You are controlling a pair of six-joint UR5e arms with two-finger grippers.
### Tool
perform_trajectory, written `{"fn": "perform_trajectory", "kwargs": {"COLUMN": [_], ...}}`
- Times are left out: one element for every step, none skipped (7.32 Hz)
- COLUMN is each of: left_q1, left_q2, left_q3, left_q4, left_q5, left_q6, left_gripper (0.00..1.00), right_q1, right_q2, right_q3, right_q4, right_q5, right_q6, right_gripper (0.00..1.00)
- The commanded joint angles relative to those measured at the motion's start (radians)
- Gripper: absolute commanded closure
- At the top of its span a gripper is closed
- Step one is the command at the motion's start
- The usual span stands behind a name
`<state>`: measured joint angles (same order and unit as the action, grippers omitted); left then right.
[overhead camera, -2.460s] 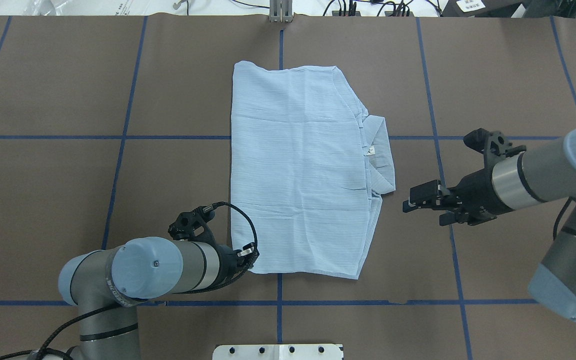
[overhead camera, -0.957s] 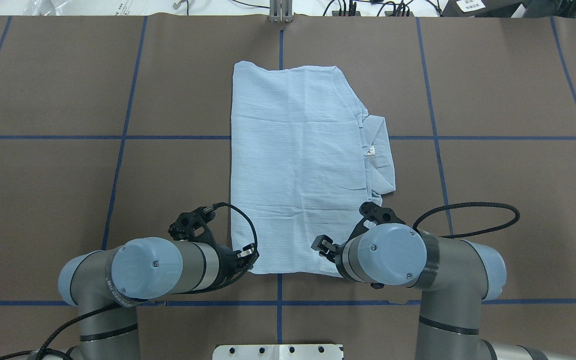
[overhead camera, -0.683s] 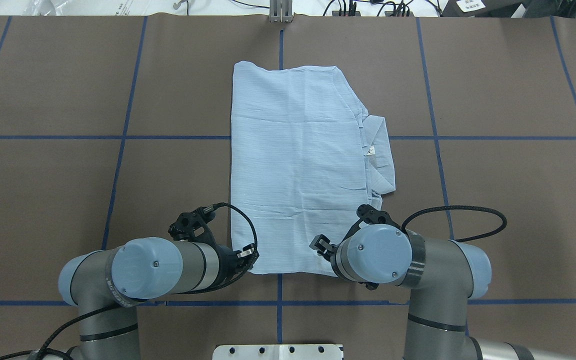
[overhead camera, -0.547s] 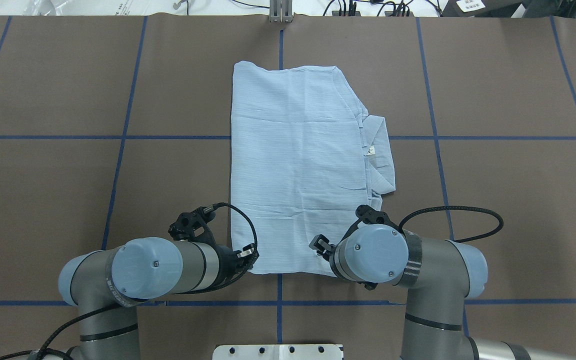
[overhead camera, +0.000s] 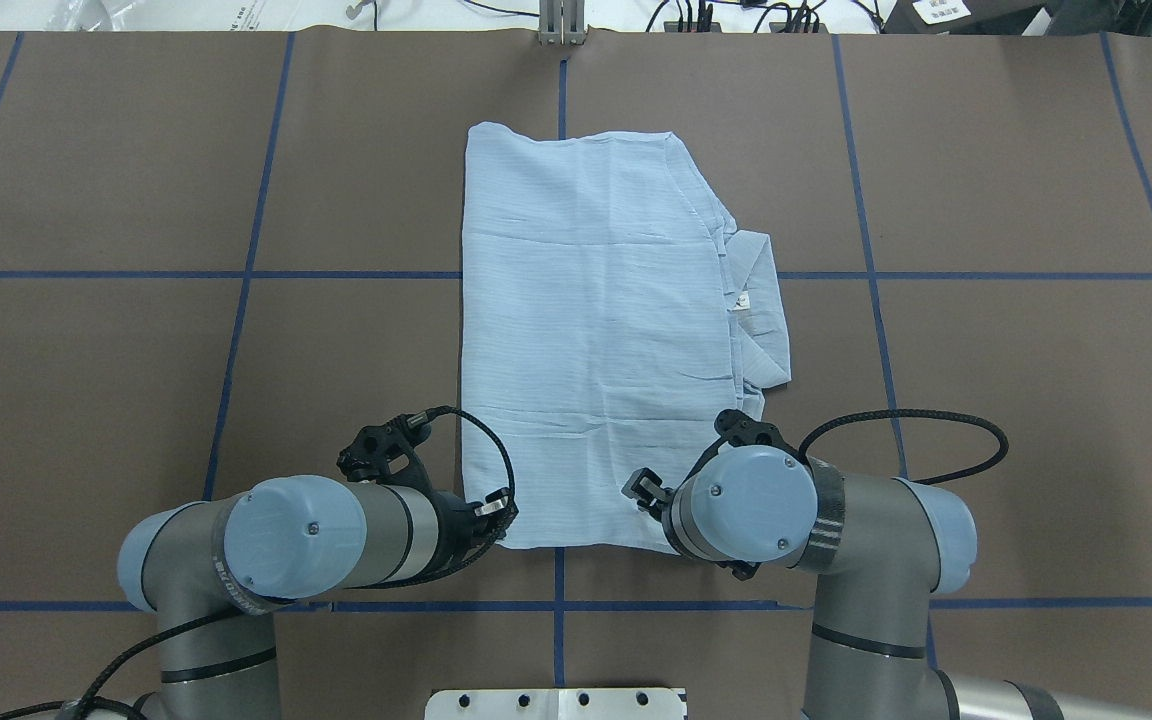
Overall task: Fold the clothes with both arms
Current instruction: 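Lower the right gripper onto the near edge beside the left gripper and grasp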
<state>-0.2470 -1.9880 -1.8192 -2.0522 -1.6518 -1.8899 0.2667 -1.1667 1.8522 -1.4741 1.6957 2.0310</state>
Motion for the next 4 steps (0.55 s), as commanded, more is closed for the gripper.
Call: {"fn": "perform_trajectory", "kwargs": {"left_q1": [0.0, 0.0, 0.0, -0.001], "left_q2": [0.0, 0.0, 0.0, 0.0], "left_q3": [0.003, 0.003, 0.003, 0.003], "left_q4": [0.0, 0.0, 0.0, 0.0], "left_q5": [0.001, 0.001, 0.003, 0.004], "left_q6": [0.0, 0.0, 0.0, 0.0], "left_gripper": [1.0, 1.0, 1.0, 1.0], "right_q1": [-0.007, -0.012, -0.012, -0.012], "right_q2": [-0.008, -0.01, -0.008, -0.008], "right_q3": [0.001, -0.002, 0.002, 0.004], "right_q4": [-0.002, -0.002, -0.002, -0.002], "right_q5": [0.002, 0.001, 0.002, 0.001], "right_q6": [0.0, 0.0, 0.0, 0.0], "right_gripper": [0.0, 0.01, 0.16, 0.34]}}
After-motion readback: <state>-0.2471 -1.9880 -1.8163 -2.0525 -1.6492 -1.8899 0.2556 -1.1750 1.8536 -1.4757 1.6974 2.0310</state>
